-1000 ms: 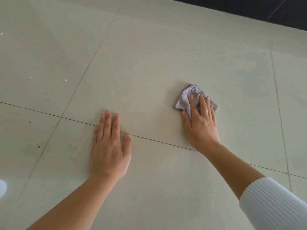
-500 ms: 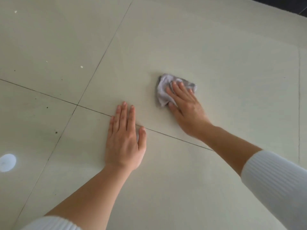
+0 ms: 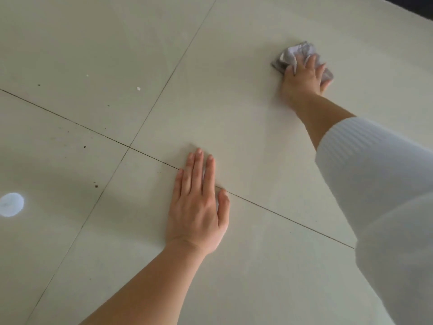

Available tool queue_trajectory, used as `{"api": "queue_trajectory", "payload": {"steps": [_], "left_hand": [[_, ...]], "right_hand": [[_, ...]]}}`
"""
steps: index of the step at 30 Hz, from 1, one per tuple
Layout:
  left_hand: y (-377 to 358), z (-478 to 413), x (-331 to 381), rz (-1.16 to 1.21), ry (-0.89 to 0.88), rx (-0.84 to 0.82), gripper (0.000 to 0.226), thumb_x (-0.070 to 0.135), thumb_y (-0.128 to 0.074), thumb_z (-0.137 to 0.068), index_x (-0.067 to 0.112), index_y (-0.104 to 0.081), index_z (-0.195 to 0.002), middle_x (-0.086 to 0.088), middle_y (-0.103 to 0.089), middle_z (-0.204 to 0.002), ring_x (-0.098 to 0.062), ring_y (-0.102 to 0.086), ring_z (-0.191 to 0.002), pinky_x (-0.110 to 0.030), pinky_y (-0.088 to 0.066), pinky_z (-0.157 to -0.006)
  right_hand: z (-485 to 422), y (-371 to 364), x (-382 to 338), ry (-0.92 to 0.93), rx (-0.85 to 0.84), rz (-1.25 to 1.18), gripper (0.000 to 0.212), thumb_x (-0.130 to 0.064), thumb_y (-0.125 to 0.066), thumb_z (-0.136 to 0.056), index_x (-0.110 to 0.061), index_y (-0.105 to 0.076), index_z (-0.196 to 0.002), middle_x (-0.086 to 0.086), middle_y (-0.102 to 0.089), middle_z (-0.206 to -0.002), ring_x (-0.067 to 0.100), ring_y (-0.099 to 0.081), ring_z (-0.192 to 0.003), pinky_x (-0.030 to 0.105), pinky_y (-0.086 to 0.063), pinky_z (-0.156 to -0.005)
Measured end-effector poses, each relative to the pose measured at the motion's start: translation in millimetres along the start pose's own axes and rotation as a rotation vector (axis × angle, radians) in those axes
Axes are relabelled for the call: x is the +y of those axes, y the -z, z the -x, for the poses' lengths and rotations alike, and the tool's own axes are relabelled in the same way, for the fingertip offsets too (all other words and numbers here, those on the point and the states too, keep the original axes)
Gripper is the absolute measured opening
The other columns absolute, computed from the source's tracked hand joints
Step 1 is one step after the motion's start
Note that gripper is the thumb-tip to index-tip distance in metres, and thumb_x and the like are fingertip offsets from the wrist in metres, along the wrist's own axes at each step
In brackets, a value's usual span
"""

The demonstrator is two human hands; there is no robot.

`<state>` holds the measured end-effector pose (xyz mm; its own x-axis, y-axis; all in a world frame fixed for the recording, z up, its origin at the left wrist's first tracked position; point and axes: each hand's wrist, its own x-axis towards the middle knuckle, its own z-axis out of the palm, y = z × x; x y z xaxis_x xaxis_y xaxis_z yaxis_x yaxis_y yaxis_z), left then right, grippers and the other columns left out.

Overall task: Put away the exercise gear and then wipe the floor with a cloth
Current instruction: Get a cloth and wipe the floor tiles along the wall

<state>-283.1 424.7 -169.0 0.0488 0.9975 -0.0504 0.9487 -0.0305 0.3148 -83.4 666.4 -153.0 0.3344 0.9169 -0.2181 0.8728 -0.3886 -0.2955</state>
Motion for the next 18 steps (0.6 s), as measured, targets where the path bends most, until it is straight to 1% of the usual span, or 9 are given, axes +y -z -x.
{"api": "queue_trajectory", "payload": {"steps": [3,5,9,11,12,13,15,17,18], "left_hand": [[0.9,-0.9,-0.3,0.005,-0.002,0.006,0.063,0.035,-0.031,-0.093,0.008,-0.026,-0.149,-0.011,-0.018,-0.158,-0.022,-0.015,-0.147,-0.037,-0.010,-0.117],[0.5,-0.5,-0.4,0.005,-0.005,0.000,0.063,0.035,-0.031,-0.093,0.008,-0.026,-0.149,-0.012,-0.019,-0.158,-0.022,-0.015,-0.147,-0.037,-0.011,-0.117],[0.2,-0.7,-1.2,0.004,0.001,-0.019,0.063,0.037,-0.028,-0.093,0.008,-0.027,-0.149,-0.012,-0.018,-0.158,-0.022,-0.013,-0.147,-0.038,-0.010,-0.118],[-0.6,-1.1,-2.2,0.003,-0.009,-0.010,0.063,0.038,-0.026,-0.093,0.008,-0.027,-0.149,-0.012,-0.018,-0.158,-0.022,-0.012,-0.148,-0.038,-0.010,-0.118],[-0.8,-1.1,-2.2,0.003,-0.014,0.000,0.064,0.038,-0.026,-0.093,0.008,-0.027,-0.149,-0.012,-0.017,-0.159,-0.022,-0.012,-0.148,-0.038,-0.010,-0.118],[-0.8,-0.8,-1.9,0.009,-0.017,0.006,0.064,0.038,-0.026,-0.093,0.008,-0.027,-0.149,-0.011,-0.017,-0.159,-0.021,-0.012,-0.148,-0.038,-0.010,-0.118],[0.2,0.3,-2.6,0.042,-0.016,0.009,0.067,0.041,-0.025,-0.091,0.009,-0.025,-0.150,-0.009,-0.014,-0.159,-0.019,-0.009,-0.148,-0.036,-0.008,-0.118],[2.4,1.1,-4.1,0.077,-0.029,-0.022,0.074,0.048,-0.021,-0.088,0.012,-0.014,-0.153,-0.005,-0.003,-0.161,-0.015,0.002,-0.148,-0.033,-0.001,-0.119],[3.7,0.5,-6.1,0.087,-0.038,-0.047,0.076,0.051,-0.020,-0.088,0.014,-0.008,-0.153,-0.003,0.004,-0.161,-0.013,0.009,-0.147,-0.032,0.003,-0.119]], "right_hand": [[19.2,-22.4,-44.6,0.305,-0.062,0.044,0.049,-0.035,-0.024,-0.102,-0.031,-0.019,-0.151,0.003,-0.005,-0.161,0.026,0.005,-0.147,0.047,0.006,-0.117],[47.4,-33.3,-50.7,0.536,-0.094,0.093,0.049,-0.034,-0.028,-0.102,-0.030,-0.021,-0.151,0.004,-0.007,-0.160,0.027,0.002,-0.147,0.045,0.002,-0.118],[105.9,-26.9,-13.0,0.943,-0.240,0.153,0.048,-0.033,-0.025,-0.103,-0.023,-0.025,-0.150,0.001,-0.015,-0.159,0.021,-0.004,-0.147,0.041,-0.002,-0.120],[122.3,-16.2,18.8,1.037,-0.267,0.212,0.052,-0.035,-0.021,-0.100,-0.021,-0.026,-0.150,-0.002,-0.018,-0.158,0.015,-0.007,-0.146,0.036,-0.005,-0.120],[127.1,-10.7,36.2,1.013,-0.236,0.236,0.053,-0.036,-0.021,-0.099,-0.021,-0.026,-0.150,-0.004,-0.018,-0.157,0.013,-0.009,-0.146,0.036,-0.007,-0.120],[129.7,-5.9,56.2,0.931,-0.181,0.239,0.052,-0.035,-0.023,-0.100,-0.022,-0.025,-0.150,-0.008,-0.017,-0.156,0.010,-0.010,-0.145,0.036,-0.008,-0.120],[132.8,3.4,97.1,0.643,-0.061,0.197,0.049,-0.032,-0.029,-0.102,-0.026,-0.021,-0.150,-0.013,-0.012,-0.155,0.005,-0.008,-0.145,0.035,-0.004,-0.120],[140.2,9.9,129.1,0.350,0.007,0.127,0.049,-0.032,-0.028,-0.103,-0.028,-0.021,-0.151,-0.011,-0.011,-0.158,0.004,-0.005,-0.145,0.034,0.000,-0.118],[147.8,10.3,137.5,0.253,0.021,0.088,0.048,-0.032,-0.027,-0.103,-0.027,-0.022,-0.151,-0.008,-0.012,-0.159,0.006,-0.004,-0.146,0.034,0.000,-0.118]]}}
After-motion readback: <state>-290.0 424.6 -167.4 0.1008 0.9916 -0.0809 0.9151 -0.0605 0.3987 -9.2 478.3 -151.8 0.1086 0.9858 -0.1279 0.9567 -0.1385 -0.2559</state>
